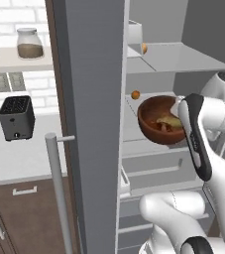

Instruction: Pick the chicken drumstick and potato from their plates and place them in the bowl. Then put the bowl in the fridge.

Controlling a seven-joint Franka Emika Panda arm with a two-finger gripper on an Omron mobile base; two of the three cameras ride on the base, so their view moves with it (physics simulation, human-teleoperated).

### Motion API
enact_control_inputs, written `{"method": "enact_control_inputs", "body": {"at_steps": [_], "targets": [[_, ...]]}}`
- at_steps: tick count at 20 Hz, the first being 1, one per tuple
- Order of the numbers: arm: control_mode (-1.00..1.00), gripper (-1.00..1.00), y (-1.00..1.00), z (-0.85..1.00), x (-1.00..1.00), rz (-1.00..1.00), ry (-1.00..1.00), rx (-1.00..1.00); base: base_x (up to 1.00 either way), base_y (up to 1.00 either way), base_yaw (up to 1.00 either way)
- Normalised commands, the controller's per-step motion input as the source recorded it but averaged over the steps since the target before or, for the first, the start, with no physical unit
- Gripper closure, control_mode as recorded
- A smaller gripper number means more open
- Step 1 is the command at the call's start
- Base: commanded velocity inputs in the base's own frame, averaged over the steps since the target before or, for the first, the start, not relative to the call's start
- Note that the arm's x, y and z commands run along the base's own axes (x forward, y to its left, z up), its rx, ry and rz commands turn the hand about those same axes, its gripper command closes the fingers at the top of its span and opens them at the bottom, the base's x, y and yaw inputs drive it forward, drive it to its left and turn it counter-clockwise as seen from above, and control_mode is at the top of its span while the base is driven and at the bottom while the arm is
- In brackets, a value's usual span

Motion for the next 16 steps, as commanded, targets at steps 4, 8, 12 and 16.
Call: {"method": "enact_control_inputs", "body": {"at_steps": [4,8,12,16], "targets": [[-1.00,1.00,0.00,-0.23,0.87,0.00,-0.13,0.08,0.00,0.00,0.00],[-1.00,1.00,0.00,-0.09,0.72,-0.04,-0.03,0.05,0.00,0.00,0.00],[-1.00,1.00,-0.02,-0.36,0.57,0.00,0.00,0.00,0.00,0.00,0.00],[-1.00,1.00,-0.02,-0.54,0.38,0.00,0.00,0.00,0.00,0.00,0.00]]}}
